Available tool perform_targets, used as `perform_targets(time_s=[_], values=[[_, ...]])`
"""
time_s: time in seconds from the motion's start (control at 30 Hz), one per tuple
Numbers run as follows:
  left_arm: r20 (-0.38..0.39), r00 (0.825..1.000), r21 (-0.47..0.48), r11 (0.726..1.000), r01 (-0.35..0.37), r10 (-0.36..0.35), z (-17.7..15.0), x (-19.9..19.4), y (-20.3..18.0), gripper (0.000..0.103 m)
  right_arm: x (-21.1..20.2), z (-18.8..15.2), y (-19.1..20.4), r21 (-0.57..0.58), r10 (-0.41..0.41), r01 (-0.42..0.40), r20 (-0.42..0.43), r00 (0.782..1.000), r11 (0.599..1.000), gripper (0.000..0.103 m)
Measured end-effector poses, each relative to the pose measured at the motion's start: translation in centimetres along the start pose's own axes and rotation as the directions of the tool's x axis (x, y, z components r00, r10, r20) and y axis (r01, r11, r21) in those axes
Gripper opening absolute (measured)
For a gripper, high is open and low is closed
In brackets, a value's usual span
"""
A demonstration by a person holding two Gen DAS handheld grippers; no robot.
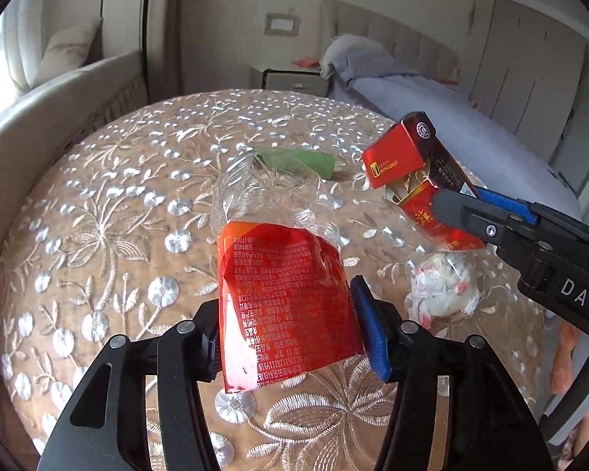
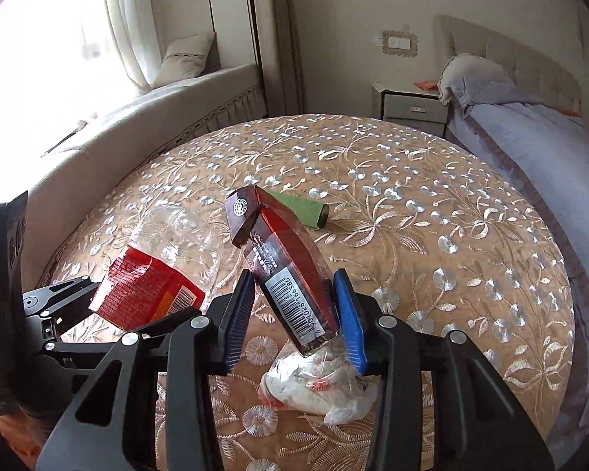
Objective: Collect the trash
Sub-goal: 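Carry the bottle and red box over the bin and open both tools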
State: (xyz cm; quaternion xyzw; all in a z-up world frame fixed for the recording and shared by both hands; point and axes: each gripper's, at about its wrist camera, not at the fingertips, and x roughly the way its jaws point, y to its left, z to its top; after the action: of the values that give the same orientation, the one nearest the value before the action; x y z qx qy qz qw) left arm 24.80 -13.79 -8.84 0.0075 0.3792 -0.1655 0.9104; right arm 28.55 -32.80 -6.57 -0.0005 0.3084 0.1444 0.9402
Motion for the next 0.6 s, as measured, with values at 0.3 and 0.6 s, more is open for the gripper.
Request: perform_targets(time_s=[0.3,0.6], values=[[0.064,0.997,0.089,0.996,0.027,-0.033,-1.3,-4.3,-4.0,0.055,-6.3,-1.4,-0.5,0.024,-0.017,0.014,0.107,0.994,1.0,0.043],[0.041,0.986,0.257,0.956,0.143,-0.159,-5.0,-5.7,-12.5,0.055,-12.9,-7.2,-3.9,0.111,-0.095,0.078,0.16,0.983,0.991,0.043]])
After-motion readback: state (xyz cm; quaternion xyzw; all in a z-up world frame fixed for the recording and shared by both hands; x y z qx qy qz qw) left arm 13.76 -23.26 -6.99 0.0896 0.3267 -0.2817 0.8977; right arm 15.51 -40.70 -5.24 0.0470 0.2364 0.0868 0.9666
